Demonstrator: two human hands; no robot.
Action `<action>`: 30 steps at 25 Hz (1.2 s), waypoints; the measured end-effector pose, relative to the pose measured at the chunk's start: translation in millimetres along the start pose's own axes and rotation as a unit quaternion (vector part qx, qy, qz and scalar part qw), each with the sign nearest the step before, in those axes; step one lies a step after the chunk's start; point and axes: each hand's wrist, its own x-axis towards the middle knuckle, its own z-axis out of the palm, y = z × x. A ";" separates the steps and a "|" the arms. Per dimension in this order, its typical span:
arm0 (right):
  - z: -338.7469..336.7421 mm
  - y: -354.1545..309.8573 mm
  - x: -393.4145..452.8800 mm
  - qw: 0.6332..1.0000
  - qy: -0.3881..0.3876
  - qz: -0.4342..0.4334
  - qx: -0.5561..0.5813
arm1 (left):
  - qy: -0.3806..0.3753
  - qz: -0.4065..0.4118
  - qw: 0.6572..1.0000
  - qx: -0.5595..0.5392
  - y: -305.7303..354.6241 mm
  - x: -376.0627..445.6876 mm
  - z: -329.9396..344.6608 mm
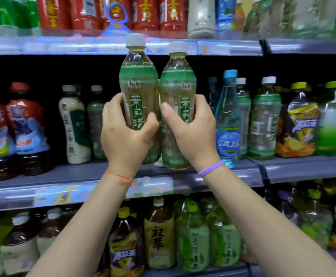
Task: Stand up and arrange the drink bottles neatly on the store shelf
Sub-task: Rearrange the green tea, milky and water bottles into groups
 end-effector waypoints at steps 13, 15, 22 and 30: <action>-147.0 74.9 41.8 0.990 -0.091 0.106 0.000 | -0.078 -0.022 0.996 -0.048 89.7 -56.1 108.7; -144.3 81.4 40.1 0.983 -0.132 0.127 0.029 | -0.062 -0.046 0.996 -0.041 82.1 -55.4 106.0; -105.8 79.9 37.3 0.964 -0.173 0.166 0.115 | -0.038 -0.077 0.996 0.000 58.9 -53.3 88.5; -116.7 85.2 41.0 0.996 0.011 0.061 0.071 | -0.044 -0.078 0.996 0.001 68.3 -49.2 109.1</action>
